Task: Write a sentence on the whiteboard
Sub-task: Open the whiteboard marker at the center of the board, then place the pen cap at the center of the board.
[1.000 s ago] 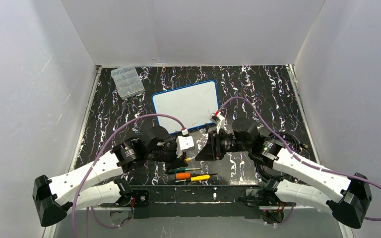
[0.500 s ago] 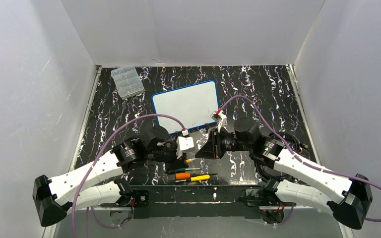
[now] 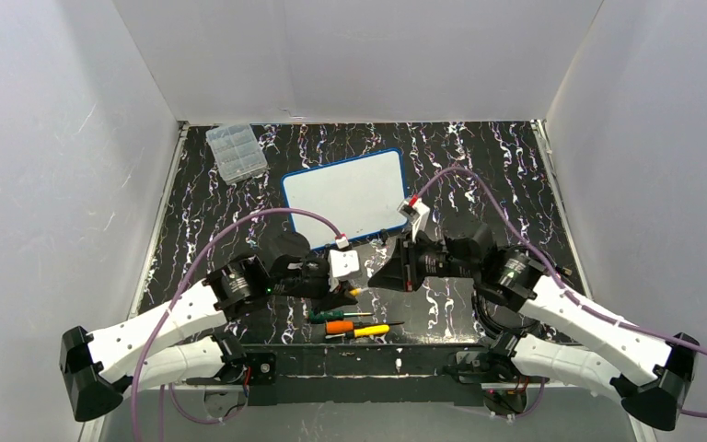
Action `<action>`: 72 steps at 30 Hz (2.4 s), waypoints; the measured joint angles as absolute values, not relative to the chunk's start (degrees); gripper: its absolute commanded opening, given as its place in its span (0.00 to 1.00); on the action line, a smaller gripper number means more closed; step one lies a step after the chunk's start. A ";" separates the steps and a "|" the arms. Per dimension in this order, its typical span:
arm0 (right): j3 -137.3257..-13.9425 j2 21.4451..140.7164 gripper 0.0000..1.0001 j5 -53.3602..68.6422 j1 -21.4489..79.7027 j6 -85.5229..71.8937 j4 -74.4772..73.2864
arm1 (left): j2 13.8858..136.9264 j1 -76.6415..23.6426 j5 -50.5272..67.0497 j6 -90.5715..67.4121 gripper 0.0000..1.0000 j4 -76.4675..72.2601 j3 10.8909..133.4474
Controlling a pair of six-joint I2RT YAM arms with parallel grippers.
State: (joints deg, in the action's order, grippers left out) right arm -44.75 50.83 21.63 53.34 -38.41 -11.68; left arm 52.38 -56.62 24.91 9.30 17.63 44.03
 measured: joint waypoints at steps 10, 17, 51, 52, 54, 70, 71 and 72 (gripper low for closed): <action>-66.98 47.66 0.01 17.98 51.07 -24.08 -33.63 | 47.03 -56.29 19.20 10.74 0.00 16.95 43.62; -76.40 45.08 0.01 16.64 51.03 -19.70 -42.09 | 45.43 -56.25 15.35 10.92 0.00 19.51 41.63; -45.89 34.06 0.01 -26.76 51.03 -21.47 -23.40 | 97.43 -59.11 -6.35 -22.55 0.19 -4.08 51.16; -45.89 34.00 0.01 -26.96 51.03 -21.50 -23.42 | 97.97 -59.11 -6.66 -22.57 0.21 -4.12 51.46; -45.89 34.06 0.01 -27.11 51.03 -21.54 -23.55 | 98.41 -59.11 -6.94 -22.57 0.28 -4.29 51.88; -45.89 34.20 0.01 -28.38 51.03 -21.67 -23.88 | 90.70 -59.35 -7.55 -22.31 0.60 0.23 50.92; -45.89 34.24 0.01 -28.38 51.03 -21.67 -23.88 | 88.51 -59.31 -7.55 -22.06 0.62 1.37 50.81; -45.89 34.37 0.01 -28.38 51.03 -21.67 -23.90 | 85.67 -59.11 -7.53 -21.78 0.64 2.48 50.70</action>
